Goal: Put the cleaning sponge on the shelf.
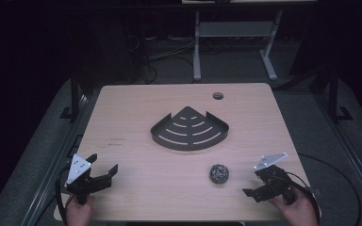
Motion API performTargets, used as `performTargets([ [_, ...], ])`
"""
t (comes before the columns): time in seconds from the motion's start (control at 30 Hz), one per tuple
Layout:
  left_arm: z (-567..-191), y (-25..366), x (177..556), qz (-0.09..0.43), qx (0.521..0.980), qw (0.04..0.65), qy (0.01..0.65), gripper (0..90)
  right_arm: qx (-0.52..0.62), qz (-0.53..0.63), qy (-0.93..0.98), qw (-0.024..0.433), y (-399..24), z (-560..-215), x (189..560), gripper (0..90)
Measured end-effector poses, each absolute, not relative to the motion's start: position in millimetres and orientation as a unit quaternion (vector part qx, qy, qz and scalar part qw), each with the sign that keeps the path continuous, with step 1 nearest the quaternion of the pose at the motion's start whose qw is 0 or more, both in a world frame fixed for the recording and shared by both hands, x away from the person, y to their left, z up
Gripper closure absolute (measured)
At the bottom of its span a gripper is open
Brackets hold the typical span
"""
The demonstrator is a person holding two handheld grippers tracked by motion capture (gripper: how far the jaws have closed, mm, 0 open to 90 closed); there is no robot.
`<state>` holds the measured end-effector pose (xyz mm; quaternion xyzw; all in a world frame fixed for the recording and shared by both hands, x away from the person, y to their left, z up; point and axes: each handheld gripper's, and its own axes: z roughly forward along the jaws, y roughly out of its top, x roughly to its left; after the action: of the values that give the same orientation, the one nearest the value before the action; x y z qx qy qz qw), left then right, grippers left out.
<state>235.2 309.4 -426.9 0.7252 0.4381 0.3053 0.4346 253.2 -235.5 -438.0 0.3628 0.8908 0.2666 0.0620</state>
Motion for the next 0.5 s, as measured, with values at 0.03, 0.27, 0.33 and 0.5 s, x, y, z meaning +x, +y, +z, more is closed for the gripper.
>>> performTargets([
  [0.03,-426.9,309.0,235.1,0.305,0.724,0.436,0.438,13.8,0.36,0.266,0.892,0.061,-234.0,-437.5,252.9,17.1],
  [0.27,-426.5,309.1,235.0,0.306,0.724,0.435,0.438,13.8,0.344,0.262,0.9,0.053,-224.4,-433.3,256.1,17.1],
  [0.33,-426.3,309.7,234.9,0.307,0.724,0.435,0.439,13.8,0.339,0.262,0.902,0.054,-221.2,-431.9,256.9,17.1],
  [0.5,-426.2,310.8,234.6,0.306,0.721,0.438,0.44,13.8,0.326,0.259,0.908,0.049,-211.9,-431.0,259.5,17.1],
])
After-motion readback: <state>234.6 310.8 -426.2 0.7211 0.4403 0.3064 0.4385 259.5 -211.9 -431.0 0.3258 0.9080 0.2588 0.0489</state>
